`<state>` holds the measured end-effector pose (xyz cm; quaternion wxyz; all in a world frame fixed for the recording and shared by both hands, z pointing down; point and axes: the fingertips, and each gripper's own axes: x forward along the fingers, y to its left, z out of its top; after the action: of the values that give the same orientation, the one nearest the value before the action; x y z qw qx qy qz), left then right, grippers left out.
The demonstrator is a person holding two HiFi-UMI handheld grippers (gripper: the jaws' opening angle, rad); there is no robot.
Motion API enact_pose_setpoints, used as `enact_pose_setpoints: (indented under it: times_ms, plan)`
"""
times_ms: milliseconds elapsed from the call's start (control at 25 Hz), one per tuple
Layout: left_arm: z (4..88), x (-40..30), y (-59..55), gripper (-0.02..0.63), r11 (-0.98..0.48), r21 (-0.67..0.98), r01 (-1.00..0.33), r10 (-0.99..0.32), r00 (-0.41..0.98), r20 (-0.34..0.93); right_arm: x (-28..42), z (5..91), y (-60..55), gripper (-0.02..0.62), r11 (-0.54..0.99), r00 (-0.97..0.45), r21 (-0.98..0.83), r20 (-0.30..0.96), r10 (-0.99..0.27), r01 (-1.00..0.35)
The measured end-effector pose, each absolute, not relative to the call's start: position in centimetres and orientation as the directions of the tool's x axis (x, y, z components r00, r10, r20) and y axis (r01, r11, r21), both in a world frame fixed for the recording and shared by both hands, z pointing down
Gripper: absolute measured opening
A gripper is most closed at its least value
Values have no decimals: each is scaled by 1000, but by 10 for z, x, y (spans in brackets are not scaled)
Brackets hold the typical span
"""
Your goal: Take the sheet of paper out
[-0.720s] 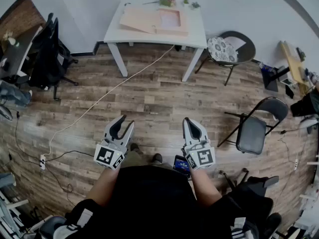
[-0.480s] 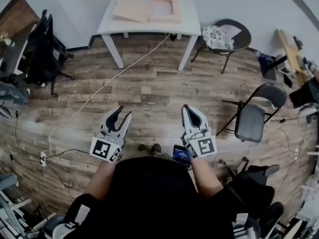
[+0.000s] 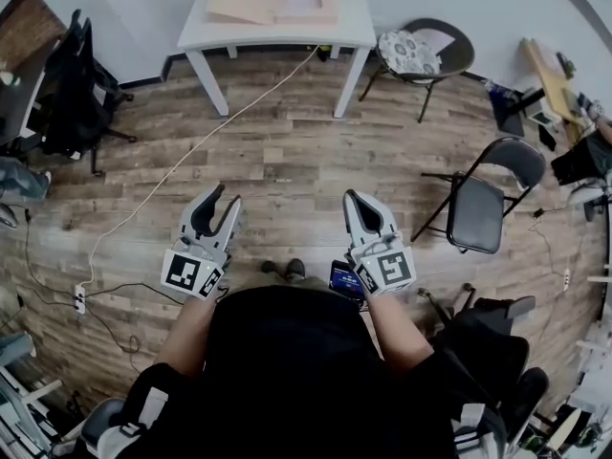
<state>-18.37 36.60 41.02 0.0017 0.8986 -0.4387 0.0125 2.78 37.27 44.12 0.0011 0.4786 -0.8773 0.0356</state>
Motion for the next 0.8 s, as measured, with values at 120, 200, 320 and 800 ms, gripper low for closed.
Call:
enact_pose_setpoints:
  times_ms: [120,200,320,800]
  plan:
    - [411,-182,366,126,-613,9,-790,-790,613,15,34,441,374,9,538,-540,-59,28,-841,-841]
    - [411,-179,365,126,-616,19,-788,-788,616,11,39,438,373,9,537,-540,-66,18,-842,-841]
    - [408,-170,364,126,-626,16,-780,-780,626,7,50,434,371,9,536,-538,-79,5,-843,-840]
    - [414,-154,357,124,-647,1,-762,-762,647,25,76,450,371,9,502,-507,-123,11,-862,-856]
